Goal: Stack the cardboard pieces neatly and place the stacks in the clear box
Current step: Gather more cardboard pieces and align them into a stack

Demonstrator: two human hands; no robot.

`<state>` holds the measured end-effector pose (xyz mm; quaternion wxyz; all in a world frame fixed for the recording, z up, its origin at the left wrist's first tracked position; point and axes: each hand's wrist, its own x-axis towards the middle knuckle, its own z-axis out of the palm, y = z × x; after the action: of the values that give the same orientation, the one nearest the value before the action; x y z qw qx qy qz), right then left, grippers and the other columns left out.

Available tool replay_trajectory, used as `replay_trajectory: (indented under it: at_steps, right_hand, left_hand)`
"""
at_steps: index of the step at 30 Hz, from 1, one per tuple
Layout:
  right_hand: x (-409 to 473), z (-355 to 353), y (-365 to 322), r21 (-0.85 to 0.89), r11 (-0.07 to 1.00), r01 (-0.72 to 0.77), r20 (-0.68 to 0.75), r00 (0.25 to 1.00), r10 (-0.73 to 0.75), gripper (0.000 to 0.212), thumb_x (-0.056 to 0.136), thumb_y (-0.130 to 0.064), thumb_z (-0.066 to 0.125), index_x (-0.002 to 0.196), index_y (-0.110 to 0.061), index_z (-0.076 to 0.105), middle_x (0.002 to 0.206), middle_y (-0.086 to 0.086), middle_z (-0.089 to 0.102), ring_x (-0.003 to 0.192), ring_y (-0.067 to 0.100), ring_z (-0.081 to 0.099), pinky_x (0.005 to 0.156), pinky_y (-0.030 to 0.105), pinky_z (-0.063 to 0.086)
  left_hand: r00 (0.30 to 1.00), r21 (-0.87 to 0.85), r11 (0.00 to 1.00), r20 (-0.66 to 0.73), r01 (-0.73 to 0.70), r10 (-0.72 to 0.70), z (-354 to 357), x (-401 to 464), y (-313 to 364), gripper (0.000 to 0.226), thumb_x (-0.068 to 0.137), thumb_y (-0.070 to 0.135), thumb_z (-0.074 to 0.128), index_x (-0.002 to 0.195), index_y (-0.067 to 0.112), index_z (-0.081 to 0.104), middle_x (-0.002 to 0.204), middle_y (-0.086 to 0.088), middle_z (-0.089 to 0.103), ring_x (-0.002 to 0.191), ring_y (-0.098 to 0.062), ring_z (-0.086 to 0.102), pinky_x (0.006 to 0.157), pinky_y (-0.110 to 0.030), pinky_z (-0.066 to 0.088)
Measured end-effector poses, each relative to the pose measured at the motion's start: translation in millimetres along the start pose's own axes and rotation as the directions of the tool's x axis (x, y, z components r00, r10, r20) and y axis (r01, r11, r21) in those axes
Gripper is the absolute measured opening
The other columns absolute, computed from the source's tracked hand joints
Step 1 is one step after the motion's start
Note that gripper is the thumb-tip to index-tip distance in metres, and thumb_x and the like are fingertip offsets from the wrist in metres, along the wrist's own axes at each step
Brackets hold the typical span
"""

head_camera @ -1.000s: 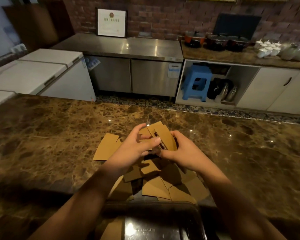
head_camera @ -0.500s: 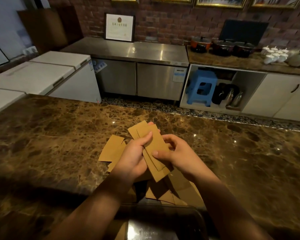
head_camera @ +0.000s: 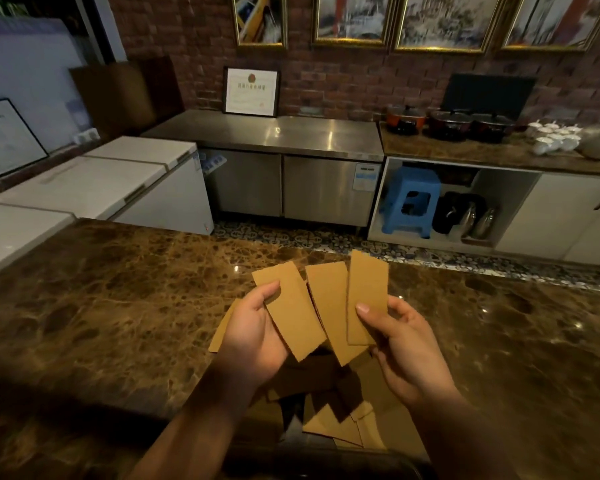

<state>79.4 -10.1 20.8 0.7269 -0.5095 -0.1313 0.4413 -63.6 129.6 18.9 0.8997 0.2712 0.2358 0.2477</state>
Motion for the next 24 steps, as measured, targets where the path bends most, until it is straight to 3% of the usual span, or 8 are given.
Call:
replay_trajectory:
  at_steps: [4,7,10,13,16,18,20,24]
  right_hand:
    - [-4.1,2.1,-0.1,0.085,0.996,0.005,-0.058,0.998,0.0,0.05,0.068,-0.012,0.077,0.117,-0.01,0.063,0.104,0.016,0.078,0.096,0.031,0.075,0.066,0.036,0.064]
    - [-6.1,3.1,3.5,0.1,0.995,-0.002,-0.083,0.997,0.01,0.05,0.068,-0.013,0.076,0.116,-0.01,0.064,0.105,0.016,0.077,0.097,0.031,0.075,0.077,0.043,0.063]
    - [-7.7,5.6,5.5,0.099,0.995,-0.019,-0.079,0.997,0.027,0.049,0.069,-0.015,0.075,0.117,-0.008,0.067,0.108,0.016,0.077,0.101,0.031,0.074,0.088,0.047,0.06]
    - [-9.5,6.1,4.5,0.112,0.993,-0.028,-0.063,0.997,0.036,0.046,0.072,-0.015,0.072,0.117,-0.009,0.068,0.112,0.017,0.075,0.105,0.032,0.071,0.096,0.05,0.054]
    - [-11.5,5.9,1.0,0.139,0.99,-0.039,-0.032,0.999,0.044,0.039,0.08,-0.01,0.069,0.119,-0.006,0.066,0.109,0.018,0.076,0.1,0.031,0.074,0.081,0.043,0.062]
    - [-12.8,7.2,-0.5,0.137,0.989,-0.053,-0.017,0.998,0.056,0.031,0.087,-0.007,0.065,0.119,-0.004,0.065,0.104,0.018,0.077,0.091,0.028,0.076,0.067,0.036,0.063]
    - [-14.4,10.6,-1.1,0.125,0.99,-0.062,-0.002,0.998,0.062,0.036,0.084,-0.008,0.066,0.119,-0.003,0.065,0.104,0.019,0.077,0.088,0.029,0.076,0.063,0.035,0.062]
    - [-18.1,13.7,-0.4,0.115,0.99,-0.079,0.025,0.997,0.077,0.042,0.08,-0.01,0.067,0.121,-0.004,0.063,0.103,0.021,0.076,0.088,0.032,0.076,0.062,0.038,0.062]
  left_hand:
    - [0.996,0.071,0.994,-0.04,0.082,-0.079,-1.0,-1.3,-2.0,0.046,0.099,0.044,0.043,0.124,0.014,0.067,0.119,-0.018,0.071,0.106,-0.036,0.07,0.086,-0.05,0.053]
    - [0.997,0.1,0.992,-0.036,0.078,-0.075,-2.1,-2.3,-5.6,0.037,0.098,0.038,0.047,0.119,0.017,0.07,0.113,-0.016,0.074,0.1,-0.034,0.072,0.081,-0.05,0.056]
    - [0.998,0.214,0.977,-0.057,-0.026,0.039,-3.3,-0.1,-8.0,0.024,0.092,0.023,0.06,0.113,0.021,0.071,0.104,-0.013,0.077,0.09,-0.031,0.075,0.064,-0.045,0.06]
    - [0.989,0.313,0.943,-0.056,-0.115,0.139,-4.1,3.4,-7.2,0.028,0.093,0.016,0.061,0.121,0.017,0.067,0.106,-0.013,0.076,0.094,-0.028,0.075,0.066,-0.039,0.06]
    - [0.986,0.272,0.958,-0.114,-0.09,0.125,-3.1,5.4,-7.2,0.028,0.097,0.027,0.058,0.124,0.024,0.061,0.084,-0.011,0.076,0.068,-0.027,0.073,0.051,-0.035,0.054]
    - [0.994,0.135,0.991,-0.103,-0.017,0.031,0.2,3.8,-6.9,0.042,0.089,0.052,0.062,0.12,0.024,0.056,0.064,-0.005,0.056,0.045,-0.016,0.05,0.038,-0.025,0.038]
    - [1.0,0.039,0.999,-0.011,0.026,-0.026,4.7,1.7,-6.9,0.057,0.076,0.062,0.069,0.117,0.025,0.056,0.067,-0.003,0.047,0.044,-0.014,0.04,0.038,-0.021,0.03]
    - [0.989,-0.061,0.998,0.14,-0.028,0.036,9.2,-3.4,-8.8,0.052,0.082,0.039,0.058,0.133,0.028,0.058,0.082,-0.013,0.062,0.06,-0.022,0.051,0.05,-0.03,0.041]
